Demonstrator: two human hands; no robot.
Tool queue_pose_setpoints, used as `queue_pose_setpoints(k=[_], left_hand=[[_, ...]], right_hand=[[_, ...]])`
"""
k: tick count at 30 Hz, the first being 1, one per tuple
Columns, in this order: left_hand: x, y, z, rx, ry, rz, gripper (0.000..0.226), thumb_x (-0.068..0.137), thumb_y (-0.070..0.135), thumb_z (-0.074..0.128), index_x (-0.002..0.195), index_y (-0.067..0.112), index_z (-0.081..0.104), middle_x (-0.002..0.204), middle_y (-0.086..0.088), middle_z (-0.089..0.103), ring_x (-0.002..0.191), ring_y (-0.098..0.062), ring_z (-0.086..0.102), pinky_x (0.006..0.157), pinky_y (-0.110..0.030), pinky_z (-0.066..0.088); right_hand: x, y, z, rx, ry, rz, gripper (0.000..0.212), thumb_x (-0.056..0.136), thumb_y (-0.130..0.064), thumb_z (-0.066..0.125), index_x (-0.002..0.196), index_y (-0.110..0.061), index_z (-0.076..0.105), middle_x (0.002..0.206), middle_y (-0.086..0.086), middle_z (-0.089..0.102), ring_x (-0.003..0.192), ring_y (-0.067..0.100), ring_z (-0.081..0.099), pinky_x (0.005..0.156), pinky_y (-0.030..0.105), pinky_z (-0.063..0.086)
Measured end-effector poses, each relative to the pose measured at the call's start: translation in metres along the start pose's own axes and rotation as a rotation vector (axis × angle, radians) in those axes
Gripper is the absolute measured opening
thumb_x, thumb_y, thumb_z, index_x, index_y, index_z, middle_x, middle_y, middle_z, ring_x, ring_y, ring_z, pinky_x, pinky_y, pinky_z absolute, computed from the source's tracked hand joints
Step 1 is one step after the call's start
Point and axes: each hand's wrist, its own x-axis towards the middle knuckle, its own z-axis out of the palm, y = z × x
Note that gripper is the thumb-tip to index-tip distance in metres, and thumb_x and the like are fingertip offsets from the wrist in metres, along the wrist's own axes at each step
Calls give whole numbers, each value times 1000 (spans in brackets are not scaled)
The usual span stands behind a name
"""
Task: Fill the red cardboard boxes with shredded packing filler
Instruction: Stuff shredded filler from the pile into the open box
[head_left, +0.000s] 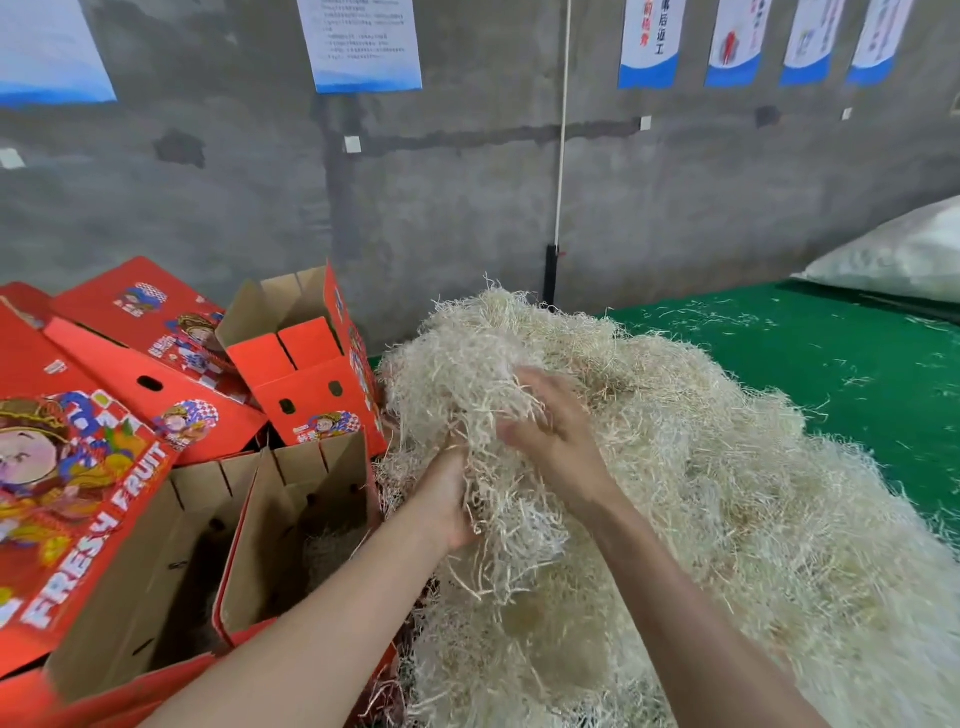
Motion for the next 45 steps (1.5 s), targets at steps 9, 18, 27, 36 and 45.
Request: queue_pose_setpoints(k=[9, 18, 27, 36, 45], left_hand=[[2, 8, -15, -71, -114, 271, 69, 58, 32, 75, 124, 19, 57, 117, -12, 64, 104, -26, 62, 90, -47, 47], [1, 22, -8, -119, -14, 334, 20, 85, 34, 59, 72, 21, 67, 68, -5, 70, 56, -20, 66, 50, -27, 51], [9, 51, -16, -448, -42, 385, 29, 88, 31, 45, 85, 10, 65, 78, -11, 70, 68, -26, 68, 64, -36, 52], [13, 66, 6, -420, -3, 367, 19, 92, 17, 40, 87, 12, 57, 93, -9, 65, 90, -27, 63, 92, -46, 46], [6, 94, -24, -386, 77, 488, 26, 96, 22, 39, 84, 13, 59, 71, -5, 71, 71, -20, 65, 67, -38, 53]], right_hand=[[4, 12, -22, 3, 121, 244, 48, 78, 9, 59, 122, -7, 48, 79, -1, 65, 62, 3, 64, 55, 15, 49], [11, -8, 1, -169, -21, -122, 80, 73, -10, 70, 138, -28, 29, 141, -11, 35, 122, -5, 36, 101, 27, 38], [1, 30, 20, -841, -1, -7, 36, 74, -42, 64, 97, -27, 42, 91, -9, 46, 87, 12, 49, 91, 41, 42], [14, 82, -45, -1495, 38, 96, 52, 83, -33, 61, 132, -27, 44, 142, 3, 36, 127, 27, 30, 108, 49, 21], [-3, 65, -109, -1033, -82, 438, 42, 89, -20, 56, 129, -23, 47, 129, -3, 54, 106, 15, 53, 92, 30, 40]])
